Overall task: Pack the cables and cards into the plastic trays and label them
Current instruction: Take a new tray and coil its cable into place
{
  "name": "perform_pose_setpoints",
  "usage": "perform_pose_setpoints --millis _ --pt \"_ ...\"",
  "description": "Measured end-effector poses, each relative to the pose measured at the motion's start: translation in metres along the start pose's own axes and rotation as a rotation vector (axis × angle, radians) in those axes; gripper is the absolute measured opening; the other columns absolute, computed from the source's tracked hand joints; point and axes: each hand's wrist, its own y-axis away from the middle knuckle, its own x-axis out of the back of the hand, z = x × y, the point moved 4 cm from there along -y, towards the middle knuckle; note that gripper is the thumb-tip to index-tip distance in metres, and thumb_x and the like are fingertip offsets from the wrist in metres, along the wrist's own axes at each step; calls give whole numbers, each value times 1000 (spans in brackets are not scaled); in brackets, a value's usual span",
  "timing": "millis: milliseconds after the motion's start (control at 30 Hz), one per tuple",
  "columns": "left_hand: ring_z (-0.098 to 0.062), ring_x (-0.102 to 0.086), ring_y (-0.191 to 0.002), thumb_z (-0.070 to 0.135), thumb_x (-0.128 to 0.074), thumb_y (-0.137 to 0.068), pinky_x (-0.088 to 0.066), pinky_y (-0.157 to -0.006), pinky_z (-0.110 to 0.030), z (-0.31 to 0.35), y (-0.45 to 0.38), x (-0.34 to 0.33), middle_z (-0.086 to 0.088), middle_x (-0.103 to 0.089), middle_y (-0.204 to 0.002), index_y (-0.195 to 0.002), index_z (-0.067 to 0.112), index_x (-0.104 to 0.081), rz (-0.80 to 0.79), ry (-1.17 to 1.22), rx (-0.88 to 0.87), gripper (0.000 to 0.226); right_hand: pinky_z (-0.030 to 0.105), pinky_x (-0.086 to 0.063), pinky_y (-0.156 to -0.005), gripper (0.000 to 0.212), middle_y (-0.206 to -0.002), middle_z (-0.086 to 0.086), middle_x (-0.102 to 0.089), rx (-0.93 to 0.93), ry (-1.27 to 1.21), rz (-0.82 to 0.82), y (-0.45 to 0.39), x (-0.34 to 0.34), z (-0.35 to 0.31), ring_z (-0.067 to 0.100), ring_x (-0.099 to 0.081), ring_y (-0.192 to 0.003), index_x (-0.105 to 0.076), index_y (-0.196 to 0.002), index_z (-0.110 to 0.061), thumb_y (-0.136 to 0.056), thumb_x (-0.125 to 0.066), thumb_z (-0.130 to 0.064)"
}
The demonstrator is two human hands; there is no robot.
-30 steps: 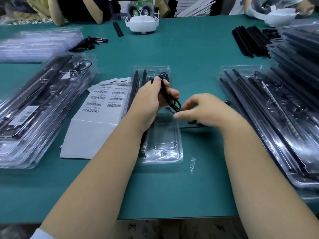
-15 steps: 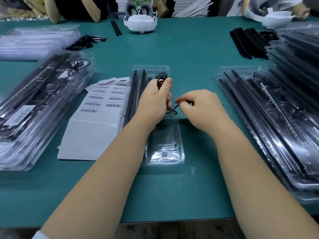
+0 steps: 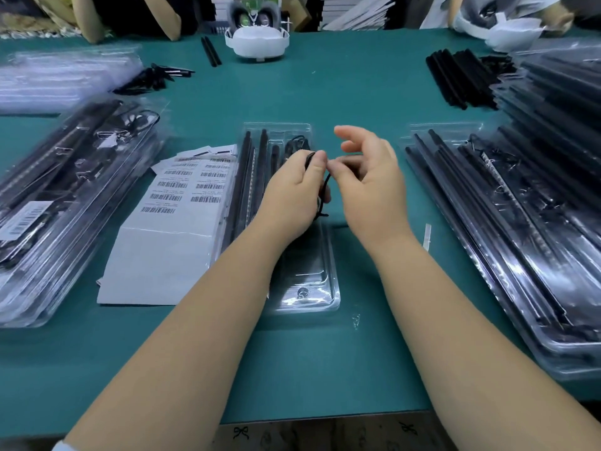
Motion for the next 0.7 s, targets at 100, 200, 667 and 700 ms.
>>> perform_pose_setpoints --millis 100,200,667,700 --pt "-8 -46 -49 28 -43 -101 -37 -51 -24 3 2 1 12 -50 -54 -92 18 -58 -72 139 -17 20 8 -42 -85 32 -103 -14 -47 -23 -34 39 1 -1 1 -4 -62 -83 -55 -102 -29 -91 -52 1" --pt "-10 -47 -52 25 -52 -98 -40 -52 -22 6 3 2 -1 -57 -65 -103 12 -63 -179 195 -83 18 15 -48 -85 43 -105 -15 -47 2 -90 54 1 -1 -1 -1 -64 -93 -55 -96 -29 -87 -44 12" --pt "-8 -45 -45 11 -38 -103 -49 -53 -26 -3 -1 8 12 -47 -52 -97 15 -52 -45 388 -1 16 18 -40 -78 22 -87 -14 -62 -266 202 -177 -12 2 31 5 -57 -90 -70 -101 -21 -89 -55 -12" --pt "-8 -44 -45 11 -38 -102 -48 -52 -25 -3 -1 7 12 -46 -51 -98 16 -52 -50 371 -4 15 17 -40 -78 20 -88 -12 -62 -253 212 -194 -11 0 31 6 -57 -90 -70 -103 -19 -90 -56 -13"
